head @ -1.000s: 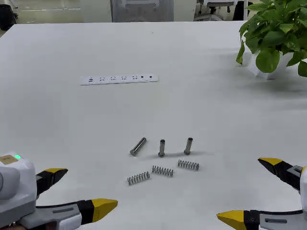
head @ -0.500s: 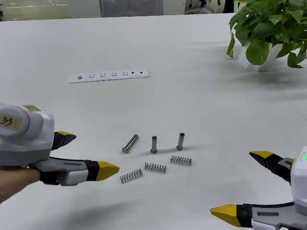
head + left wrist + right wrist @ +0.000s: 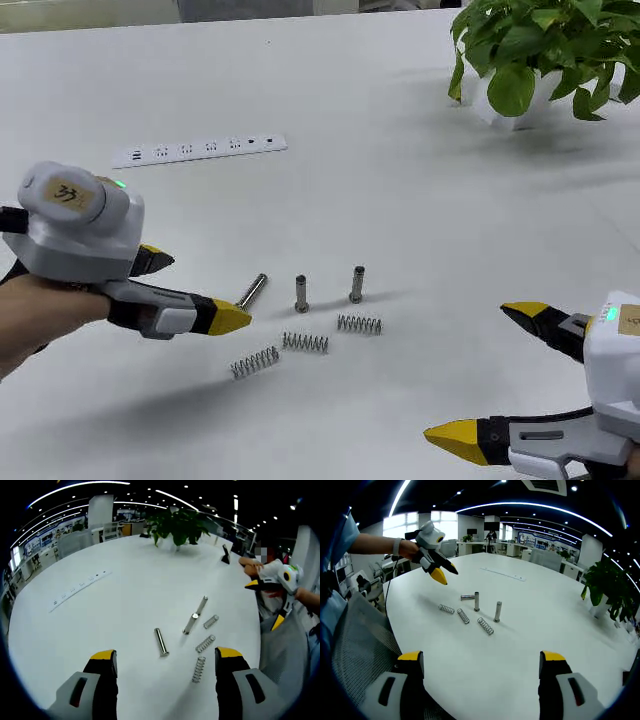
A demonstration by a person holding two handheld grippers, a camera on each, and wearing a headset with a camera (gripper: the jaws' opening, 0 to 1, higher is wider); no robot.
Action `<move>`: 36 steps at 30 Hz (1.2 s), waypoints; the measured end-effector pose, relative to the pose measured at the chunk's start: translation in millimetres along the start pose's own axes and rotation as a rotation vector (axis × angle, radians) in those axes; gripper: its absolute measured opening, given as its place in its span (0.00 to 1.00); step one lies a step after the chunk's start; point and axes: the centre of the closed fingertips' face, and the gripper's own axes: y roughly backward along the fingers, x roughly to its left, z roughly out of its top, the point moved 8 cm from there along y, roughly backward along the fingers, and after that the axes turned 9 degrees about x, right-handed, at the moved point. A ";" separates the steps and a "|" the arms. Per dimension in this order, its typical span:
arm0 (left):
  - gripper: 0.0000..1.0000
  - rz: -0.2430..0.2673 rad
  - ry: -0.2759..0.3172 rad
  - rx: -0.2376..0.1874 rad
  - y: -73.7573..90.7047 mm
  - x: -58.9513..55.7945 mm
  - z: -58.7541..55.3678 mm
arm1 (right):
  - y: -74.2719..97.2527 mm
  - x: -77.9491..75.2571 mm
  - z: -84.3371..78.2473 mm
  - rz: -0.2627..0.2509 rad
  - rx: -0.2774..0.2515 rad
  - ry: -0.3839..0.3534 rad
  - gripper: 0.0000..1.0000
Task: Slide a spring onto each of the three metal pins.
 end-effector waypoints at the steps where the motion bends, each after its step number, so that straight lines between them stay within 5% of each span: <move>1: 0.81 0.005 0.004 0.004 -2.9 1.1 1.0 | 0.0 0.1 0.3 0.000 -0.001 0.000 0.97; 7: 0.68 0.014 0.000 0.049 -28.3 20.9 5.3 | -0.4 -0.7 -1.7 0.002 -0.004 -0.005 0.97; 22: 0.39 -0.012 -0.006 0.134 -61.3 13.6 24.8 | 3.8 0.4 -10.0 0.000 -0.004 -0.033 0.97; 36: 0.20 0.008 0.042 0.240 -83.2 20.2 24.9 | 13.1 -3.4 -18.3 -0.028 -0.012 -0.070 0.96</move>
